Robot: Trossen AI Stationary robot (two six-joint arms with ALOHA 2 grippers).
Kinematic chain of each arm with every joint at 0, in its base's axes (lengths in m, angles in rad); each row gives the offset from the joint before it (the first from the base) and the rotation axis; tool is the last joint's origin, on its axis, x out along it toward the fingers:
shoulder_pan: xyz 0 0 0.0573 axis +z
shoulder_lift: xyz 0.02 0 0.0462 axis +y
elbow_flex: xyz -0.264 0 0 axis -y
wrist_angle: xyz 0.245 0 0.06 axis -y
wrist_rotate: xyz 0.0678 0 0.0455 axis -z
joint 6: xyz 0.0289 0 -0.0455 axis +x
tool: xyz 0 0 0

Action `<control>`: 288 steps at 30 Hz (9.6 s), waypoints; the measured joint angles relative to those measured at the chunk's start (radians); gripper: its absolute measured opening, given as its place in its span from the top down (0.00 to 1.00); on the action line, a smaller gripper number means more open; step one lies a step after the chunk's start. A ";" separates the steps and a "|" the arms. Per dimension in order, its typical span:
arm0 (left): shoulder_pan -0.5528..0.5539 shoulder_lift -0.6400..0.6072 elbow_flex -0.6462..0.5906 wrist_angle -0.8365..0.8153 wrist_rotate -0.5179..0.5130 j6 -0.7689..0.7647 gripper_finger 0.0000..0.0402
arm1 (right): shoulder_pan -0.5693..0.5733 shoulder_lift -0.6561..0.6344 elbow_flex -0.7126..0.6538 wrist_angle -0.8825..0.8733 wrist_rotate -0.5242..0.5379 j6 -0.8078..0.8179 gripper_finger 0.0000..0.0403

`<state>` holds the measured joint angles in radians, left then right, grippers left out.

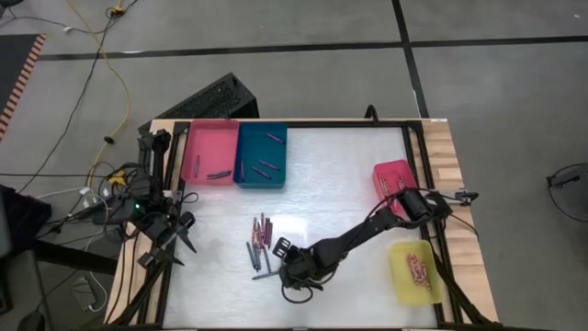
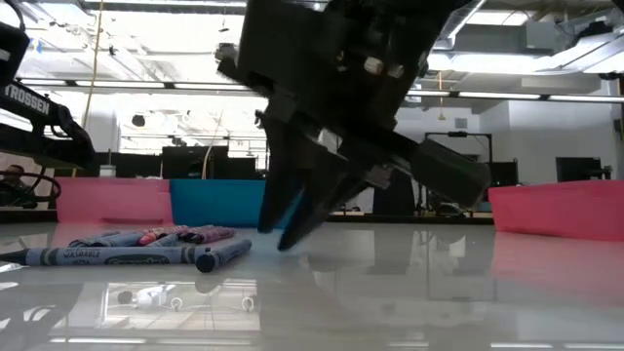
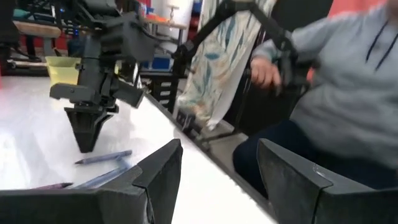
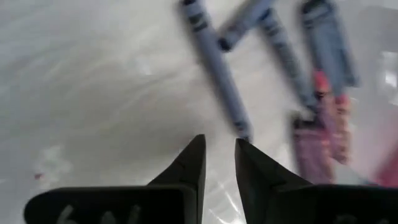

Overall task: Sort crayons
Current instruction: Put the blue crayon into the large red bin

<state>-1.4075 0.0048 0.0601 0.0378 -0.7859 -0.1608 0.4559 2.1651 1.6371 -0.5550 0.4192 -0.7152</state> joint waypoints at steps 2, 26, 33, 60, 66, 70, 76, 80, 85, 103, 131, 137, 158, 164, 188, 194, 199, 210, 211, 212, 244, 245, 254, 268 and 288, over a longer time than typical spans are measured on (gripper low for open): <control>0.000 0.000 0.000 0.058 0.000 -0.017 0.51 | 0.020 0.000 0.000 0.016 0.082 0.007 0.79; 0.056 0.000 0.001 0.291 -0.164 0.145 0.51 | 0.229 -0.002 0.602 -0.102 0.262 0.613 0.79; 0.120 0.000 0.001 0.304 -0.316 0.290 0.51 | 0.322 -0.002 0.664 -0.103 0.271 0.670 0.79; 0.347 0.000 0.000 0.266 -0.650 -0.055 0.51 | 0.395 0.000 0.664 -0.198 0.347 0.928 0.79; 0.370 0.000 0.000 0.223 -0.680 -0.089 0.51 | 0.395 0.000 0.664 -0.205 0.346 0.928 0.79; 0.382 0.000 0.000 0.222 -0.673 -0.106 0.51 | 0.395 0.000 0.663 -0.223 0.346 0.928 0.79; 0.389 0.004 0.058 0.232 -0.508 0.015 0.51 | 0.395 -0.001 0.663 -0.232 0.345 0.933 0.79; 0.389 0.054 0.132 0.228 -0.405 0.116 0.51 | 0.395 0.000 0.663 -0.253 0.342 0.959 0.79; 0.389 0.203 0.235 0.169 -0.334 0.148 0.51 | 0.392 -0.001 0.663 -0.262 0.341 0.977 0.79; 0.406 0.887 0.606 -0.319 -0.022 -0.382 0.51 | 0.337 -0.001 0.598 -0.669 0.342 1.502 0.79; 0.724 1.431 0.783 -0.543 0.545 -0.274 0.51 | 0.322 -0.001 0.469 -0.588 0.286 1.511 0.79; 0.752 1.518 0.782 -0.540 0.545 -0.057 0.51 | 0.323 -0.001 0.469 -0.588 0.287 1.510 0.79; 0.882 1.563 0.782 -0.456 0.605 0.312 0.51 | 0.322 -0.001 0.470 -0.584 0.288 1.509 0.79; 0.909 1.570 0.781 -0.449 0.650 0.369 0.51 | 0.323 -0.001 0.470 -0.586 0.288 1.511 0.79; 0.936 1.569 0.745 -0.423 0.686 0.424 0.71 | 0.323 -0.001 0.470 -0.579 0.286 1.512 0.79; 0.936 1.569 0.744 -0.412 0.666 0.434 0.72 | 0.323 -0.001 0.470 -0.577 0.285 1.512 0.79; 0.936 1.569 0.744 -0.378 0.630 0.453 0.72 | 0.323 -0.001 0.470 -0.576 0.284 1.512 0.79; 0.945 1.569 0.744 -0.387 0.658 0.466 0.72 | 0.323 -0.001 0.470 -0.573 0.284 1.512 0.79; 0.946 1.569 0.744 -0.386 0.658 0.472 0.72 | 0.323 -0.001 0.470 -0.573 0.284 1.512 0.79; 0.947 1.570 0.744 -0.386 0.658 0.480 0.72 | 0.323 -0.001 0.470 -0.573 0.284 1.516 0.79; 0.956 1.612 0.745 -0.430 0.690 0.238 0.97 | 0.335 -0.001 0.470 -0.556 0.295 1.565 0.79; 0.954 1.606 0.744 -0.427 0.683 0.207 0.97 | 0.335 -0.001 0.470 -0.556 0.307 1.567 0.79; 0.887 1.456 0.741 -0.421 0.503 0.002 0.99 | 0.337 -0.001 0.470 -0.512 0.464 1.583 0.79; 0.678 1.150 0.743 -0.127 0.114 0.061 0.99 | 0.291 -0.001 0.470 -0.497 0.839 1.603 0.79; 0.545 0.951 0.744 -0.108 0.069 0.218 0.99 | -0.048 0.000 0.470 0.127 0.116 0.709 0.79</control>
<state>-0.8624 0.9561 0.8040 -0.0699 -0.7168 0.0570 0.4076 2.1647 2.1075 -0.4282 0.5354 -0.0059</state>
